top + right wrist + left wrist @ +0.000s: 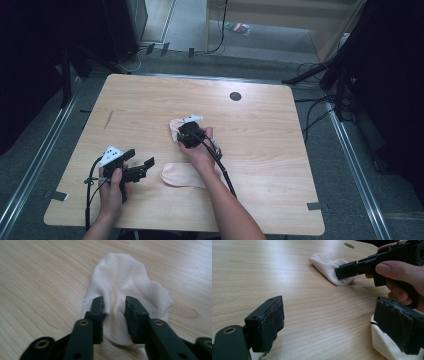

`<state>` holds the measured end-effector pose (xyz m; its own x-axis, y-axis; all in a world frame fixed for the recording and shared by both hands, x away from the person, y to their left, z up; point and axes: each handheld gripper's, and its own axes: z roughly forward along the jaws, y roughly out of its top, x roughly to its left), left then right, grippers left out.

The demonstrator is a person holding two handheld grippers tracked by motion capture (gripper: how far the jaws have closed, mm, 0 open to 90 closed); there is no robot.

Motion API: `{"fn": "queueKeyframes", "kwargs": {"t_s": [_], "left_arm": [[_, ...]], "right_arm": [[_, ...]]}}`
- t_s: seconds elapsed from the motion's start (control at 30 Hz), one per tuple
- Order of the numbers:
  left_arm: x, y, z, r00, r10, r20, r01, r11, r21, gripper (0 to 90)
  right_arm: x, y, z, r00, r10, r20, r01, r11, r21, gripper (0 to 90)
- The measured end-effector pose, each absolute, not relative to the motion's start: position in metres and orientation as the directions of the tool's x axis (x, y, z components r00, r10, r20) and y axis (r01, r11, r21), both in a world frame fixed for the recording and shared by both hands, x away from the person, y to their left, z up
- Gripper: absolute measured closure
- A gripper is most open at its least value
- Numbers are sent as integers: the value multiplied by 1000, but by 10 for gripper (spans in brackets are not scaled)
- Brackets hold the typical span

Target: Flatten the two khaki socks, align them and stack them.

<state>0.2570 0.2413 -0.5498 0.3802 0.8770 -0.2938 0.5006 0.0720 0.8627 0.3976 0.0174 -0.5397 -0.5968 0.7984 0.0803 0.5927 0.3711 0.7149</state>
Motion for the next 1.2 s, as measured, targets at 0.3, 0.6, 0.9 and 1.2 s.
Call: {"fn": "queueKeyframes", "kwargs": {"t_s": [0.3, 0.6, 0.9, 1.2], "left_arm": [[257, 241, -550, 379, 877, -294, 501, 72, 862, 104], [257, 241, -550, 380, 877, -293, 503, 70, 862, 103], [257, 240, -550, 379, 880, -286, 502, 64, 863, 103], [258, 239, -550, 377, 881, -285, 501, 65, 863, 103]], "right_arm": [[395, 11, -531, -623, 778, 84, 568, 376, 732, 875], [374, -12, -488, -623, 782, 34, 483, 350, 803, 877], [356, -67, -505, -569, 821, -51, 502, 396, 769, 876], [360, -107, -511, -533, 842, 83, 521, 250, 817, 595]]}}
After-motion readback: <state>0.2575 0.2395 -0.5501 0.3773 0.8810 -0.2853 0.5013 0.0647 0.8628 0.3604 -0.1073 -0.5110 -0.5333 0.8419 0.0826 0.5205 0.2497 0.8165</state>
